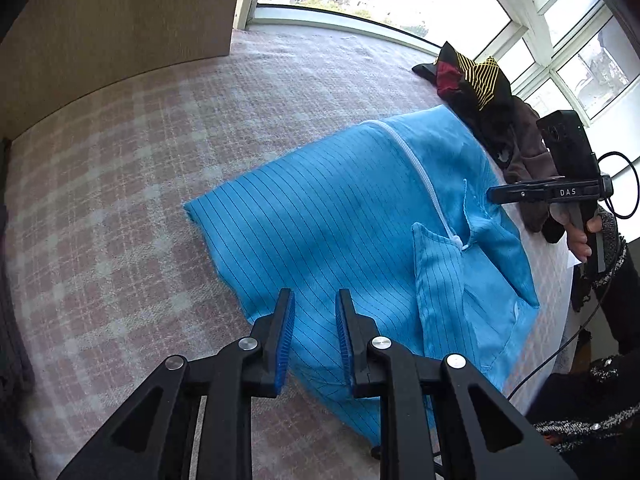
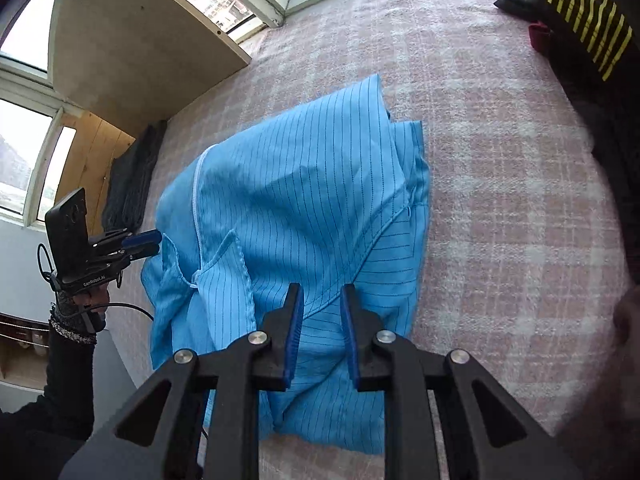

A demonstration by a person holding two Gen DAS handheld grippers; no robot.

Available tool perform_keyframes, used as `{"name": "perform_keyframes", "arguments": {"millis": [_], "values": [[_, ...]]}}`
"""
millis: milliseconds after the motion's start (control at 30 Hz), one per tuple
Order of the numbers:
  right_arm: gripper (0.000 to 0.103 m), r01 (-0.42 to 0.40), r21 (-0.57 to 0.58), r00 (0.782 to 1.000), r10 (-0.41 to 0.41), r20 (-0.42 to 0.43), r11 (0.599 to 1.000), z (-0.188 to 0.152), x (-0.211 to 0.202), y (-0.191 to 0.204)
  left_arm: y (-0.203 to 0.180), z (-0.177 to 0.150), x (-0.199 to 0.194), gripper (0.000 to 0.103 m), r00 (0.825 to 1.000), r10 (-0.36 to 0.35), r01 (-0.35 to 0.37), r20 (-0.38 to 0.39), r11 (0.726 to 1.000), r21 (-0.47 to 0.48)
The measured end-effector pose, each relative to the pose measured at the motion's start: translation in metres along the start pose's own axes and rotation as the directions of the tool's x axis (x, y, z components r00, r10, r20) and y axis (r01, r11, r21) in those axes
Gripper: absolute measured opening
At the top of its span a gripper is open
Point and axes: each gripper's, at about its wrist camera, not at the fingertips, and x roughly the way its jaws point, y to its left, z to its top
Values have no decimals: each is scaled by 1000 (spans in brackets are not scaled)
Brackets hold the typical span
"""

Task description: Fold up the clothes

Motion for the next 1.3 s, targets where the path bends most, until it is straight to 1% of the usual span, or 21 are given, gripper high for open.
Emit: {"name": "perform_keyframes", "arguments": {"millis": [67, 100, 233, 300, 367, 400, 433, 467, 500, 633, 700, 733, 767, 833, 900, 933, 967, 1033, 1133, 1200, 1300], "values": [[44, 104, -27, 992, -102, 67, 994, 12, -10, 1, -12, 4, -6, 21, 1000, 3, -3, 0, 999, 38], [48, 153, -38, 984, -148, 97, 988, 19, -13, 1, -17, 6, -7, 24, 1000, 3, -2, -6, 998, 58], [49, 256, -88, 966, -252, 58, 963, 34, 2, -3, -37, 7, 7, 25, 998, 25, -19, -50, 992, 124], [49, 258, -108, 966, -257, 29, 960, 31, 10, -7, -41, 2, 10, 25, 998, 26, -17, -63, 991, 136], [49, 223, -107, 975, -221, 24, 969, 26, 11, -9, -42, -4, 12, 25, 997, 21, -11, -70, 991, 137], [48, 201, -110, 980, -199, 28, 973, 23, 11, -9, -40, -7, 11, 25, 997, 17, -7, -72, 992, 130], [34, 179, -114, 984, -177, 31, 977, 20, 10, -8, -38, -9, 13, 25, 997, 17, -7, -78, 993, 122], [8, 159, -123, 987, -159, 16, 980, 16, 10, -3, -35, -10, 15, 25, 996, 21, -11, -86, 993, 115], [7, 151, -130, 989, -150, 11, 980, 15, 8, 1, -31, -10, 17, 25, 995, 26, -16, -94, 994, 104], [6, 5, -100, 999, -9, -40, 995, 7, -1, 6, -20, -17, 25, 25, 989, 33, -19, -145, 995, 94], [6, 52, -84, 995, -58, -78, 995, -5, 5, -7, -19, -19, 20, 25, 988, 29, -15, -149, 995, 99], [6, 100, -79, 989, -108, -105, 992, -9, 14, -16, -20, -19, 15, 25, 989, 31, -15, -147, 994, 105], [6, 112, -45, 985, -117, -124, 993, -13, 22, -26, -21, -16, 10, 25, 990, 37, -21, -137, 993, 115], [6, 80, 7, 989, -78, -127, 997, -13, 26, -36, -25, -2, -1, 25, 994, 49, -36, -93, 991, 131], [9, 113, -47, 982, -118, -147, 993, -8, 22, -26, -29, 15, -9, 25, 998, 47, -40, -41, 988, 146], [13, 138, -89, 976, -150, -157, 987, -5, 19, -19, -29, 25, -9, 25, 999, 48, -44, -20, 988, 151], [17, 171, -136, 971, -191, -145, 976, -3, 12, -11, -27, 33, -6, 25, 999, 44, -42, -13, 987, 153], [19, 204, -194, 970, -224, -89, 960, 4, -8, 4, -17, 43, 9, 25, 997, 75, -71, -24, 988, 140], [23, 240, -256, 971, -230, 71, 936, 20, -31, 30, -7, 44, 36, 25, 994, 77, -66, -84, 989, 130], [24, 270, -321, 960, -230, 156, 908, 37, -21, 51, -12, 40, 42, 25, 991, 97, -81, -96, 984, 160], [24, 284, -399, 959, -264, 106, 872, 51, 26, 60, -16, 38, 43, 26, 988, 114, -92, -105, 977, 192]]}}
